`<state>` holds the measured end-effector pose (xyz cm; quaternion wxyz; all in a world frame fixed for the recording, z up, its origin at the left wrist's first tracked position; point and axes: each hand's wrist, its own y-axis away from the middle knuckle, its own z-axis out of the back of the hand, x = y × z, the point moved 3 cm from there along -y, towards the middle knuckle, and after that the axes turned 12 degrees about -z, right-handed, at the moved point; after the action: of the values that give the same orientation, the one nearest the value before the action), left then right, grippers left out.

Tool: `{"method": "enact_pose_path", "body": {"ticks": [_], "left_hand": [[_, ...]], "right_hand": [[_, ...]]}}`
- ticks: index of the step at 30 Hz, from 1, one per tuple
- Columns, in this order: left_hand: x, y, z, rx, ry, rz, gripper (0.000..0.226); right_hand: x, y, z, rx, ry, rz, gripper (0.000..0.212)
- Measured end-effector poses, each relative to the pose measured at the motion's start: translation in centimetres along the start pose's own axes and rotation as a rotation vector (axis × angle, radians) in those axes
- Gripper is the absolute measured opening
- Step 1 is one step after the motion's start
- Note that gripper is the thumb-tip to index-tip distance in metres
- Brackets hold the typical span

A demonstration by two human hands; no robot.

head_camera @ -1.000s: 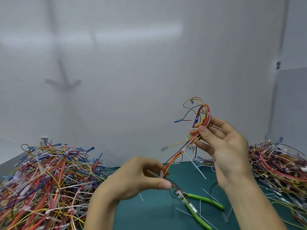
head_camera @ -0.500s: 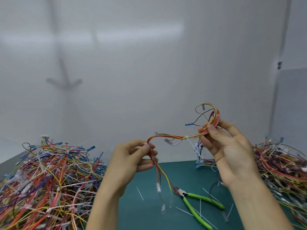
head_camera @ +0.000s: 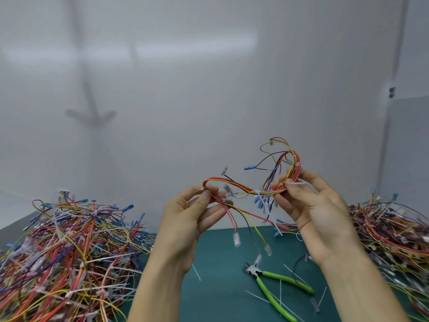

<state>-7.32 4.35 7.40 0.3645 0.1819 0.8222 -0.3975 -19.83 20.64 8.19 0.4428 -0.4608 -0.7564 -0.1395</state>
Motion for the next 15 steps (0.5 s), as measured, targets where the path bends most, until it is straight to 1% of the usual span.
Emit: {"method": "enact_pose_path", "body": {"ticks": [2, 3, 4, 5, 7, 8, 9, 10, 11, 12, 14, 15], "left_hand": [[0.1, -0.1, 0.3, 0.021, -0.040, -0.002, 0.014], [0.2, -0.1, 0.6, 0.037, -0.117, -0.006, 0.017], [0.3, -0.1, 0.9, 0.058, -0.253, -0.011, 0.024], [0.5, -0.1, 1.5, 0.080, -0.452, -0.016, 0.035], [0.6, -0.1, 2.2, 0.193, -0.838, 0.013, 0.055], [0.6, 0.0, 2.4, 0.254, -0.956, 0.042, 0.060], [0.6, 0.1, 2.5, 0.282, -1.000, 0.080, 0.063], [0.6, 0.1, 2.4, 0.287, -0.983, 0.101, 0.064], [0.4, 0.1, 2.2, 0.270, -0.910, 0.097, 0.062], [0.2, 0.0, 1.8, 0.234, -0.788, 0.070, 0.056], [-0.3, 0.1, 0.6, 0.154, -0.469, 0.021, 0.029], [-0.4, 0.1, -0.1, 0.140, -0.318, 0.022, 0.031]], "right_hand": [[0.0, -0.1, 0.1, 0.002, 0.011, 0.007, 0.022], [0.1, -0.1, 0.1, 0.003, 0.029, 0.020, 0.022], [0.2, 0.0, 0.1, 0.005, 0.056, 0.041, 0.022], [0.4, 0.0, 0.1, 0.007, 0.091, 0.068, 0.022], [0.5, 0.2, -0.1, 0.001, 0.206, 0.139, 0.023], [0.6, 0.3, -0.2, -0.004, 0.284, 0.179, 0.024], [0.5, 0.4, -0.4, -0.001, 0.361, 0.215, 0.025], [0.3, 0.5, -0.7, 0.014, 0.431, 0.244, 0.026], [0.0, 0.6, -1.1, 0.041, 0.496, 0.264, 0.027], [-0.3, 0.7, -1.5, 0.071, 0.560, 0.276, 0.029], [-1.2, 0.9, -2.4, 0.123, 0.715, 0.281, 0.030], [-1.8, 1.0, -2.8, 0.151, 0.807, 0.276, 0.029]]}}
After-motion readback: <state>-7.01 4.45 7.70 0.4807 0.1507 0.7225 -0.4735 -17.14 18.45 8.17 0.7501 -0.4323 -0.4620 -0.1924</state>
